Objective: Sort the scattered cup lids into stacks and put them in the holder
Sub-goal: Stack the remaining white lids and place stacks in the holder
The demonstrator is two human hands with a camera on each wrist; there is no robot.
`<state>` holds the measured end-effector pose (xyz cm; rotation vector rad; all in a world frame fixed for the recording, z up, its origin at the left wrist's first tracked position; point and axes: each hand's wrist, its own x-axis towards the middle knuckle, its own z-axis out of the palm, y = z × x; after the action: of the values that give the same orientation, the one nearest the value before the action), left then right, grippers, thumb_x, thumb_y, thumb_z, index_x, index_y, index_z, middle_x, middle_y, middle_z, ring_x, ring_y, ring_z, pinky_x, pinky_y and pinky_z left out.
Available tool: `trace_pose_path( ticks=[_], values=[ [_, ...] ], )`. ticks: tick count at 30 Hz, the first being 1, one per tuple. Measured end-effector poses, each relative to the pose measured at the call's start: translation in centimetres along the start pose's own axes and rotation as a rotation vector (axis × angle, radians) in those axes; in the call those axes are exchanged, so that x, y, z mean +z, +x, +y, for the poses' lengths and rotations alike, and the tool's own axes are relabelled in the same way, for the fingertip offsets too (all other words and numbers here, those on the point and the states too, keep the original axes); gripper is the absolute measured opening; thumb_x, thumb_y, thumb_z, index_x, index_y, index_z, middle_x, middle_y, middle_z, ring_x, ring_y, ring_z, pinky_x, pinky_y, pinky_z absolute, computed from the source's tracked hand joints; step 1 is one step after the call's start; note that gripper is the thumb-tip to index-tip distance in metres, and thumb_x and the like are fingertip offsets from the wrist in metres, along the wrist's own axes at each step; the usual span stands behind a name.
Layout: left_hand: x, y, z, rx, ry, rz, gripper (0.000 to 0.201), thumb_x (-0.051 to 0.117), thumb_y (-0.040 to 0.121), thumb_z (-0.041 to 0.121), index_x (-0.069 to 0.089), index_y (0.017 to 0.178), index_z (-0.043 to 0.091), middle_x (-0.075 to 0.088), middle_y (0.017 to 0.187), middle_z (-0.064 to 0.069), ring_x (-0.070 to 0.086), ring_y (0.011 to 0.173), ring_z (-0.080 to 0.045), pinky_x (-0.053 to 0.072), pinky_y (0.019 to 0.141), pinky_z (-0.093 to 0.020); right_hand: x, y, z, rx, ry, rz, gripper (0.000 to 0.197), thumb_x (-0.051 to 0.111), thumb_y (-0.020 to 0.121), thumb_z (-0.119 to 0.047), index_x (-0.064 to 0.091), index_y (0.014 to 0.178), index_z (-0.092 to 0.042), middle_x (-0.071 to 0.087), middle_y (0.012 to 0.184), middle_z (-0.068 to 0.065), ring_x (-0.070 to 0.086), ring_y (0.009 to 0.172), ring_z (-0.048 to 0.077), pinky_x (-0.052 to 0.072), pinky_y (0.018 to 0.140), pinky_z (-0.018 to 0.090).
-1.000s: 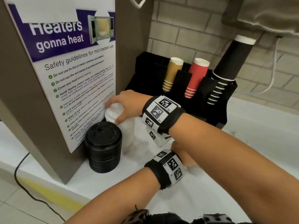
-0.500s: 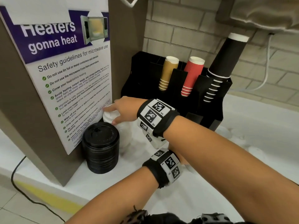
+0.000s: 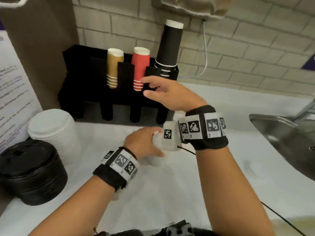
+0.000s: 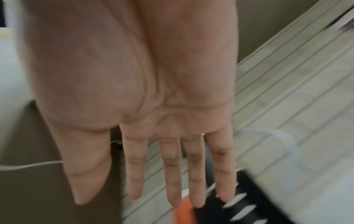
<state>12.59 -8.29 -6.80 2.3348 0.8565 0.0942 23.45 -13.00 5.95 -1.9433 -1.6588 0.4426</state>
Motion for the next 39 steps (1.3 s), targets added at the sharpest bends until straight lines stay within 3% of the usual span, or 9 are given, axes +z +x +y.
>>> trace_pose_path(
  ticks=[4,9,15,21,24,26,30,35,39],
  values=[
    [0.0,0.5,0.3,0.0,0.044,-0.046,0.071,0.086,0.056,0.049,0.05,0.117,0.044,0.059,0.115,0.012,0.057,0.102,-0.019,0.049,0.089,-0.04,-0.6,-6.8,9.0,0.494,0.047,0.203,0.048,0.053,0.097,-0.038,0.044,0.142,-0.025,0.047,0.142,0.005,0.046,0.13,0.02,0.037,0.094,0.026],
    [0.3,0.9,0.0,-0.01,-0.008,-0.02,0.069,0.089,0.059,0.04,0.051,0.116,0.043,0.058,0.109,0.01,0.056,0.097,-0.02,0.048,0.087,-0.039,0.5,-13.9,18.3,1.235,-0.169,0.16,0.068,0.053,0.092,-0.048,0.033,0.146,-0.013,0.033,0.149,0.015,0.03,0.137,0.035,0.032,0.106,0.046],
    [0.7,0.8,-0.2,0.018,-0.065,0.002,0.068,0.089,0.06,0.037,0.053,0.118,0.041,0.06,0.112,0.01,0.057,0.1,-0.02,0.048,0.088,-0.041,-0.4,-17.9,21.4,1.477,-0.21,0.271,0.064,0.059,0.087,-0.052,0.049,0.136,-0.012,0.033,0.143,0.016,0.031,0.132,0.036,0.03,0.108,0.045],
    [1.0,1.1,-0.5,0.026,-0.067,0.012,0.07,0.089,0.061,0.038,0.052,0.12,0.041,0.059,0.113,0.011,0.056,0.1,-0.019,0.048,0.086,-0.039,0.0,-20.4,20.2,1.307,-0.36,0.348,0.03,0.059,0.09,-0.025,0.065,0.116,-0.011,0.053,0.127,0.017,0.055,0.113,0.038,0.049,0.096,0.041],
    [1.1,1.1,-0.6,0.034,-0.073,0.01,0.07,0.089,0.06,0.038,0.052,0.12,0.041,0.059,0.112,0.011,0.056,0.099,-0.019,0.047,0.084,-0.037,-0.1,-20.9,19.2,1.2,-0.438,0.296,0.016,0.066,0.083,-0.011,0.071,0.098,-0.011,0.069,0.098,0.01,0.065,0.086,0.028,0.054,0.078,0.03],
    [1.2,1.2,-0.7,0.035,-0.08,0.014,0.071,0.089,0.06,0.038,0.051,0.121,0.041,0.057,0.113,0.01,0.054,0.1,-0.019,0.046,0.084,-0.036,-0.5,-20.3,18.9,1.212,-0.404,0.334,0.021,0.065,0.085,-0.016,0.066,0.104,-0.007,0.069,0.096,0.012,0.065,0.087,0.03,0.052,0.074,0.031],
    [1.5,1.3,-0.6,0.046,-0.114,0.017,0.074,0.089,0.062,0.034,0.05,0.125,0.038,0.046,0.11,0.006,0.051,0.101,-0.02,0.042,0.082,-0.033,-2.0,-17.9,18.5,1.237,-0.121,0.36,0.048,0.055,0.091,-0.029,0.038,0.129,-0.006,0.059,0.12,0.019,0.059,0.103,0.036,0.044,0.075,0.036],
    [2.3,0.9,-0.1,0.103,-0.196,0.058,0.079,0.09,0.062,0.027,0.05,0.13,0.032,0.047,0.11,0.006,0.053,0.107,-0.022,0.045,0.092,-0.035,-0.1,-14.4,15.4,0.682,0.287,0.287,0.03,0.069,0.083,-0.035,0.054,0.109,-0.034,0.062,0.112,0.0,0.062,0.089,0.015,0.045,0.07,0.025],
    [3.2,0.5,0.9,0.11,-0.298,0.093,0.112,0.091,0.06,0.025,0.025,0.149,0.029,0.05,0.119,0.006,0.057,0.106,-0.021,0.048,0.097,-0.04,3.7,-11.6,12.3,0.344,0.356,0.315,0.028,0.077,0.078,-0.025,0.064,0.101,-0.036,0.064,0.108,-0.011,0.061,0.087,-0.002,0.045,0.071,0.01]
  ],
)
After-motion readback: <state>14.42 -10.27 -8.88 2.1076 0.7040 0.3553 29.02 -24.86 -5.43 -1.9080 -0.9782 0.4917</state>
